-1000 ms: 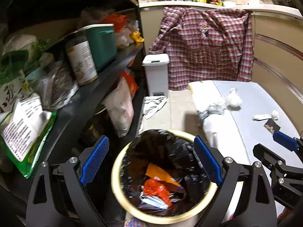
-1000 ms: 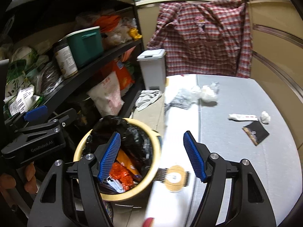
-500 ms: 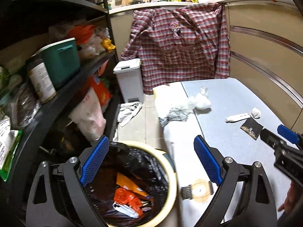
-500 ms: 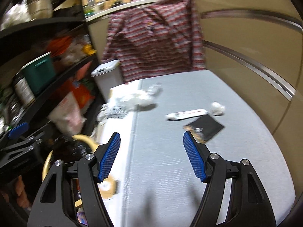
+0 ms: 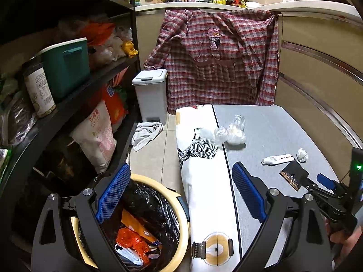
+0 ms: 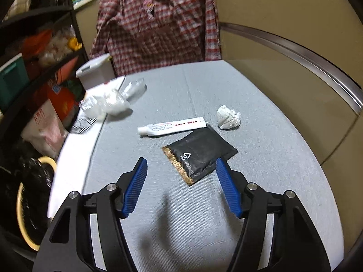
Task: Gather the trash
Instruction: 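Close the right tool on the black packet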
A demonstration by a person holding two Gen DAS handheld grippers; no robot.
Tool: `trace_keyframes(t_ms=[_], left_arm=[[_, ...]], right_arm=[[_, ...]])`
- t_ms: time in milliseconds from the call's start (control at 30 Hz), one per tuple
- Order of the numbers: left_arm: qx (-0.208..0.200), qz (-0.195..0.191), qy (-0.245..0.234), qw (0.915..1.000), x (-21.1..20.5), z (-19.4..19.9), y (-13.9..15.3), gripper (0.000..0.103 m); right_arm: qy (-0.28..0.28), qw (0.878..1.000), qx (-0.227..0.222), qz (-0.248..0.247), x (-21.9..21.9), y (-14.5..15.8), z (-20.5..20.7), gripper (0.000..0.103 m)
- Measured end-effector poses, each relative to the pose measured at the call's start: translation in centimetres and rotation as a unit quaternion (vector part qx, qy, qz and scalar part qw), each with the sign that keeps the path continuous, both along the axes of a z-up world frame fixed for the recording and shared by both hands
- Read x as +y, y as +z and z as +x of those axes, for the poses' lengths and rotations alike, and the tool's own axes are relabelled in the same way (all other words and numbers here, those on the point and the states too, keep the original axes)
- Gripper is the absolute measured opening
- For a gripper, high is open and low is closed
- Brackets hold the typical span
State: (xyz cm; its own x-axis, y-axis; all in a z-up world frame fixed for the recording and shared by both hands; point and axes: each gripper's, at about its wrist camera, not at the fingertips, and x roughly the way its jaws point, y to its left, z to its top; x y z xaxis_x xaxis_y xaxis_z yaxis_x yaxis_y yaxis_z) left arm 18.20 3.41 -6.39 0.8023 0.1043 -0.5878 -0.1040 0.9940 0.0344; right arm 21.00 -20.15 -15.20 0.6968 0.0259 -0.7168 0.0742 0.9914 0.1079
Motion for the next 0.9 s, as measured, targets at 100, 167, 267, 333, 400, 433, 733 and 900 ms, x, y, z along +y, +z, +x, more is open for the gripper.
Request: trace_keyframes(t_ms=[100,167,267,333,400,433,733,900], left_arm=[[-0.004,0.014,-0.005,0.9999,-0.6,0.2,0.0,0.088],[-0.005,0.021,-0.011,0.9997,-0.8,0.3,0.0,0.088],[-0.004,0.021,-0.017,0.9996,-0.8,0.3,0.2,0.088],[-0.002,0.018,-0.017,0.9997,-0.6,0.4,0.2,0.088],[0.0,0.017,-0.017,0.9997,-0.5,0.4,0.2,0.088],[0.0,0.017,-0.017,0.9997,-0.5,0.4,0.2,0.088],[-0.003,0.019,-0.022,0.9996,-0.4,0.2,0.2,0.088],[-0.008,0.021,-0.021,0.9995,-0.2,-0.4,0.6,0.088]], right_arm=[[0.012,1.0,0.015,-0.019,0.1,-1.1,1.8,0.063],[0.016,0.999,0.024,-0.023,0.2,-1.7,2.8,0.063],[0.025,0.998,0.044,-0.038,0.4,-2.9,4.2,0.063],[0.03,0.997,0.054,-0.053,0.7,-3.7,4.8,0.063],[0.037,0.995,0.059,-0.066,0.9,-4.3,5.1,0.063],[0.039,0.995,0.056,-0.069,0.9,-4.4,5.1,0.062],[0.079,0.992,0.048,-0.083,2.0,-4.1,3.6,0.001],[0.06,0.996,0.037,-0.057,0.7,-3.2,2.7,0.0]])
